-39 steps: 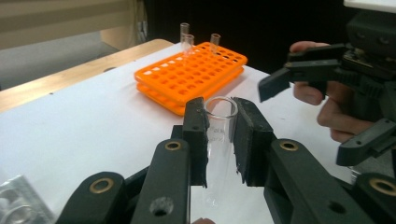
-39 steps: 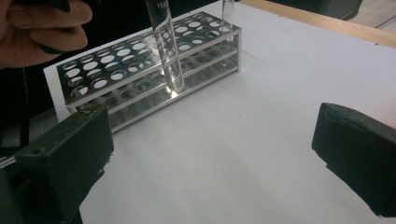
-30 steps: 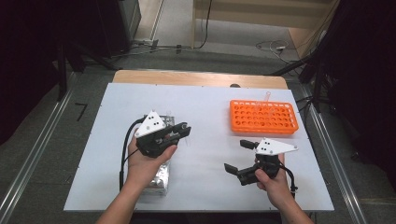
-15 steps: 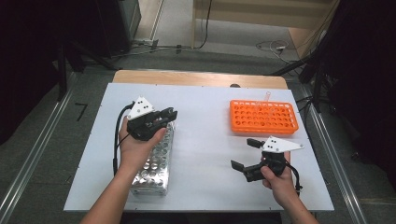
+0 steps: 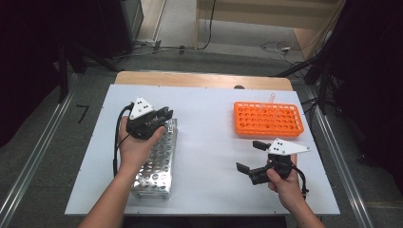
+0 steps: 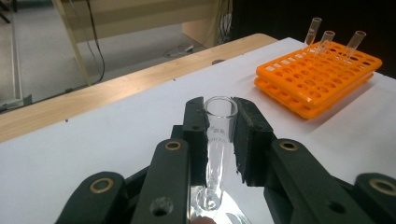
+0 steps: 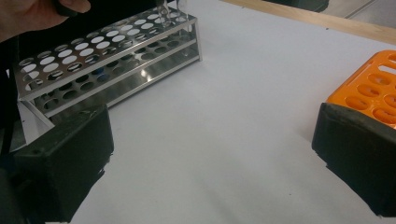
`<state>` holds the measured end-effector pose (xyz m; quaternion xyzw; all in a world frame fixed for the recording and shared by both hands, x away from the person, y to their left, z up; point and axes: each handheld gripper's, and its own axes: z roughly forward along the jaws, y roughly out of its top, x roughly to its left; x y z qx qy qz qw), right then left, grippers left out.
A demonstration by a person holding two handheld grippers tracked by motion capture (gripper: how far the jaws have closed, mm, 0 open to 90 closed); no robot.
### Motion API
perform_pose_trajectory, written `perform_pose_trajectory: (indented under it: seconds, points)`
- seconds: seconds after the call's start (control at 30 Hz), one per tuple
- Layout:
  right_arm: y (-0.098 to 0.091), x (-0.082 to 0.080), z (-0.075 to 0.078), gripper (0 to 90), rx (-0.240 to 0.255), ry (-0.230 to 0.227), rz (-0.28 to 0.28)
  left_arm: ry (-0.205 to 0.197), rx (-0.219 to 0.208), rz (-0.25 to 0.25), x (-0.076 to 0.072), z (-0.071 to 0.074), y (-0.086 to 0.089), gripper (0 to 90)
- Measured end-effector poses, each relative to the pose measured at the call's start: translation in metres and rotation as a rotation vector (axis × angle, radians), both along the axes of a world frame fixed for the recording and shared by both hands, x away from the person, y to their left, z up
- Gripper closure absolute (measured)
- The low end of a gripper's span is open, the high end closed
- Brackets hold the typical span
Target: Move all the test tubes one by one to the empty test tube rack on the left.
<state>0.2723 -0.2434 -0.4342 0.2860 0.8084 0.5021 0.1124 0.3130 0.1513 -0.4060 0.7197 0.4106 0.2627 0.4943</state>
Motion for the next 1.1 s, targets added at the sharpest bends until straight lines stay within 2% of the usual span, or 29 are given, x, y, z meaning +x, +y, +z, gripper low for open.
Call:
perform_pose_trajectory:
  seconds: [0.17, 0.3, 0.73, 0.8, 0.93, 1.03, 1.1]
  points:
    - [0.0, 0.0, 0.0, 0.0, -0.003, -0.001, -0.003, 0.022, 0.022, 0.007, 0.003, -0.009, -0.002, 76.0]
    - [-0.001, 0.0, 0.0, 0.0, -0.002, -0.002, -0.005, 0.06, 0.039, 0.001, 0.006, -0.015, -0.006, 76.0]
    - [-0.007, 0.002, 0.0, 0.0, 0.002, -0.003, -0.032, 0.15, 0.084, 0.023, 0.009, -0.025, -0.011, 75.1]
    - [-0.009, 0.003, 0.0, 0.0, 0.006, 0.001, -0.035, 0.161, 0.073, 0.014, 0.009, -0.026, -0.01, 74.2]
    - [-0.012, 0.004, 0.0, 0.0, 0.008, 0.0, -0.043, 0.154, 0.051, 0.007, 0.006, -0.025, -0.009, 66.9]
    - [-0.015, 0.005, 0.001, 0.0, 0.012, -0.001, -0.051, 0.142, -0.012, -0.004, 0.001, -0.022, -0.006, 57.9]
    - [-0.017, 0.006, 0.001, 0.0, 0.015, -0.001, -0.055, 0.139, -0.027, -0.013, -0.002, -0.021, -0.005, 48.9]
